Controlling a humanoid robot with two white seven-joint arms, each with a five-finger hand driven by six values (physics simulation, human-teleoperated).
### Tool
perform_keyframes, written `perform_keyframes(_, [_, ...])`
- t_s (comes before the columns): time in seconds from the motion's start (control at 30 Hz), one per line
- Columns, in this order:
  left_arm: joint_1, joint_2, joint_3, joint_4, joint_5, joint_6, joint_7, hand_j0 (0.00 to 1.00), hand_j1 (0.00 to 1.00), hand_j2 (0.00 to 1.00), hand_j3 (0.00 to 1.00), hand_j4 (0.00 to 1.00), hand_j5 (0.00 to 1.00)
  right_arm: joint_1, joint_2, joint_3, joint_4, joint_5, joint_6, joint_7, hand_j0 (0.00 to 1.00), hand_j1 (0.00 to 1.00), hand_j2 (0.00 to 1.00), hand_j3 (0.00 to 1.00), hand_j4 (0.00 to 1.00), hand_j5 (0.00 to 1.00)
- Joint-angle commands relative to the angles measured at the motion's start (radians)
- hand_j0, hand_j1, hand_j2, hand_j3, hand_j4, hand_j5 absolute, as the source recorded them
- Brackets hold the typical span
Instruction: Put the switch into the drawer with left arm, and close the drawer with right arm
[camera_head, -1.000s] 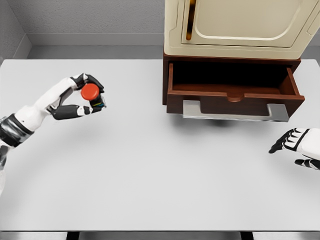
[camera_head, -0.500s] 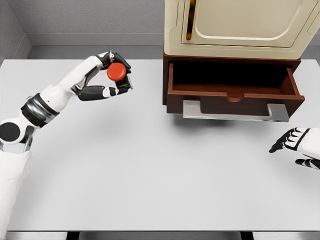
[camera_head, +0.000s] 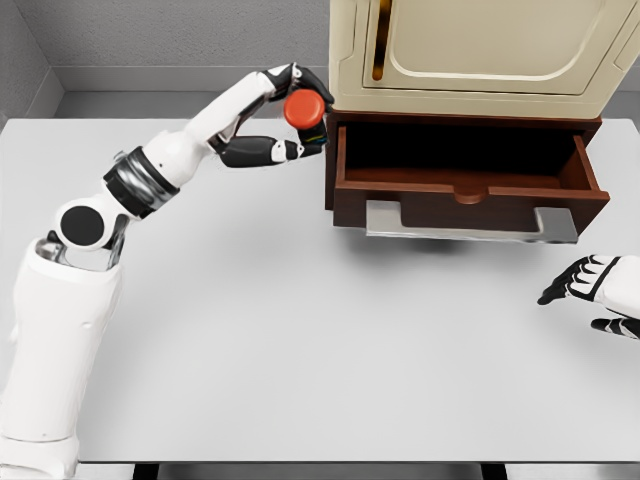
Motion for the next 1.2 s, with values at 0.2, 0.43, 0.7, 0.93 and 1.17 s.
perform_keyframes(0.2, [-0.032, -0.129, -0.013, 0.012, -0.178, 0.023, 0.001, 0.35, 0.35, 0.35, 0.35, 0.35, 0.35, 0.0, -0.002, -0.001, -0.002, -0.008, 0.0, -0.001, 0.76, 0.76, 0.76, 0.76, 0.76, 0.76])
perform_keyframes(0.43, [-0.068, -0.163, -0.062, 0.011, -0.314, 0.021, 0.001, 0.34, 0.34, 0.34, 0.34, 0.34, 0.34, -0.002, 0.004, -0.002, -0.002, -0.008, 0.0, 0.0, 0.76, 0.76, 0.76, 0.76, 0.76, 0.76])
perform_keyframes(0.7, [-0.094, -0.163, -0.105, -0.005, -0.414, 0.013, 0.001, 0.34, 0.34, 0.34, 0.34, 0.34, 0.34, -0.002, 0.004, -0.002, -0.002, -0.008, 0.0, 0.002, 0.76, 0.76, 0.76, 0.76, 0.76, 0.76])
perform_keyframes(0.93, [-0.127, -0.165, -0.157, -0.005, -0.523, 0.015, 0.001, 0.35, 0.35, 0.35, 0.35, 0.35, 0.35, -0.003, 0.002, -0.002, 0.0, -0.02, 0.0, 0.0, 0.76, 0.76, 0.76, 0.76, 0.76, 0.76])
perform_keyframes(1.17, [-0.138, -0.165, -0.157, -0.049, -0.629, 0.018, 0.001, 0.35, 0.35, 0.35, 0.35, 0.35, 0.35, -0.008, 0.001, -0.002, 0.0, -0.022, 0.0, -0.001, 0.76, 0.76, 0.76, 0.76, 0.76, 0.76])
